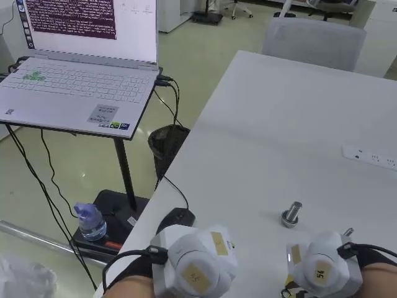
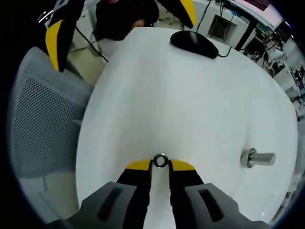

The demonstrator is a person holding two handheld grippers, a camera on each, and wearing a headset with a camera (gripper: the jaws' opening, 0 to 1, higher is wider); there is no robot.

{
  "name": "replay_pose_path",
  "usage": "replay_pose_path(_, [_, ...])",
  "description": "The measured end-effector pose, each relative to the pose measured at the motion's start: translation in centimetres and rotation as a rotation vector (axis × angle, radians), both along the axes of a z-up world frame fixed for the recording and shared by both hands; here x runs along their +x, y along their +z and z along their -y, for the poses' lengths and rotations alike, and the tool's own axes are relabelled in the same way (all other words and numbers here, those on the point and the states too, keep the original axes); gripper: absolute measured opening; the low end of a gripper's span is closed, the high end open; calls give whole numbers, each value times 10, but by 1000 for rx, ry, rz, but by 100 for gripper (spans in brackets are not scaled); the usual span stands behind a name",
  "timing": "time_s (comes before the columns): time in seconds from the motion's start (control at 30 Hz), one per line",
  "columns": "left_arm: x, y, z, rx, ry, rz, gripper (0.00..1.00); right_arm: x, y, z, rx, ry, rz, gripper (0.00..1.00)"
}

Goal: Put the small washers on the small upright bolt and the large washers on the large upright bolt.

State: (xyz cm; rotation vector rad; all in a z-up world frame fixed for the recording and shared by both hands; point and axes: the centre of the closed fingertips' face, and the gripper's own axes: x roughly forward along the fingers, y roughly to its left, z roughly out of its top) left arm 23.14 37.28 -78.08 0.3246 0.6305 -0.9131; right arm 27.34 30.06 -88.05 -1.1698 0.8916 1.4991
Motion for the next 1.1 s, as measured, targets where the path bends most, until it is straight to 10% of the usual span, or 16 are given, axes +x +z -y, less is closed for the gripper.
replay_pose_path(0.77, [-2, 0, 0, -1, 12, 3, 65, 2, 2, 6, 4, -92, -12, 13])
replay_pose_path(1.1, [-1, -2, -3, 13, 22, 1, 67, 25, 22, 42, 12, -194, -7, 13])
